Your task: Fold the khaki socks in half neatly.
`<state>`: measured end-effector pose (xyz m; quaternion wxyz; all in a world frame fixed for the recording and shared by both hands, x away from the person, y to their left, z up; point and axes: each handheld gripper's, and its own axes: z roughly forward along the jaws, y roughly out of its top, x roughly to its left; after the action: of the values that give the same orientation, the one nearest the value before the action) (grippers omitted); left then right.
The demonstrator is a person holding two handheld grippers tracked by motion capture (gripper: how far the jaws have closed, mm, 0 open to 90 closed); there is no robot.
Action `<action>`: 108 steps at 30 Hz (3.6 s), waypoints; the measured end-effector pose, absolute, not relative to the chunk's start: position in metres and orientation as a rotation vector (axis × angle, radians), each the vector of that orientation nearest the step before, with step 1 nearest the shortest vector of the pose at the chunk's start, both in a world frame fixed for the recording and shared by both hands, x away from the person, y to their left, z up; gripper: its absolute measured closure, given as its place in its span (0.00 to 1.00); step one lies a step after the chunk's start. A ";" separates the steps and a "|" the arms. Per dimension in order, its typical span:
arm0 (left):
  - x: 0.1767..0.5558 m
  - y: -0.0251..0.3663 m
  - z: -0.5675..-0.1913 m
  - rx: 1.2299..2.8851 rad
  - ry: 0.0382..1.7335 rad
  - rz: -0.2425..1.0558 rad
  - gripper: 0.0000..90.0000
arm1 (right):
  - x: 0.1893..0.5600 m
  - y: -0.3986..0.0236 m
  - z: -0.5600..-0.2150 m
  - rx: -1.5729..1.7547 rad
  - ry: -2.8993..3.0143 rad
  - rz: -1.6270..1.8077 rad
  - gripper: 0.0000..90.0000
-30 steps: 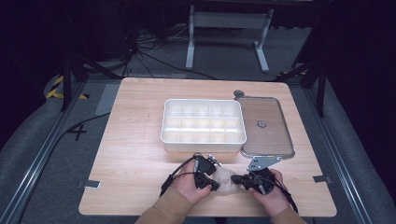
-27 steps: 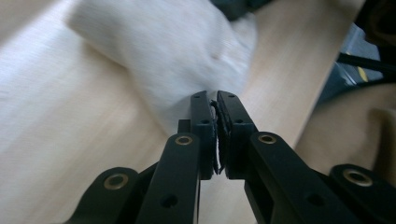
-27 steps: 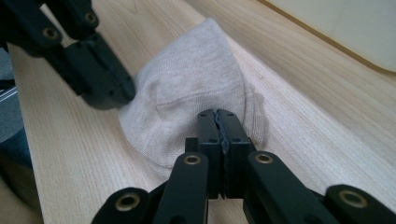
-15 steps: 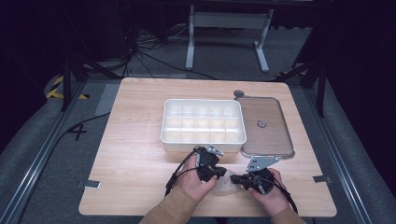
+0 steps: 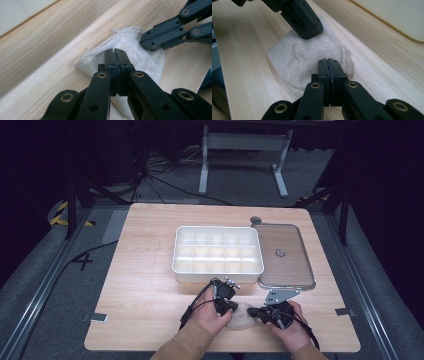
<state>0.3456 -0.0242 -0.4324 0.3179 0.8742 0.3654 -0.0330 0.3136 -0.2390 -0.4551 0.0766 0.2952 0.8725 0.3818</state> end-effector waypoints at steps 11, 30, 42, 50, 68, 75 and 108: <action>0.340 -0.020 -0.440 2.394 0.977 -0.173 1.00 | 0.313 -0.239 -0.455 0.887 2.610 1.134 0.99; 0.335 -0.014 -0.426 2.325 0.941 -0.149 0.93 | 0.305 -0.226 -0.438 0.827 2.572 1.195 0.99; 0.339 0.006 -0.426 2.261 1.005 -0.152 0.81 | 0.316 -0.212 -0.455 0.846 2.634 1.126 0.99; 0.341 0.002 -0.436 2.279 1.030 -0.227 0.72 | 0.315 -0.214 -0.458 0.839 2.622 1.150 0.99; 0.340 -0.006 -0.444 2.294 1.016 -0.267 0.92 | 0.313 -0.213 -0.459 0.822 2.615 1.150 0.99; 0.338 -0.008 -0.437 2.303 0.984 -0.235 0.93 | 0.314 -0.214 -0.459 0.826 2.617 1.163 0.99; 0.342 0.001 -0.422 2.318 0.999 -0.178 0.93 | 0.317 -0.250 -0.442 0.991 2.543 1.160 0.99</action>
<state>0.3415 0.0009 -0.4218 0.3010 0.8736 0.3766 -0.0669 0.3170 -0.2496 -0.4417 0.0878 0.3327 0.8542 0.3897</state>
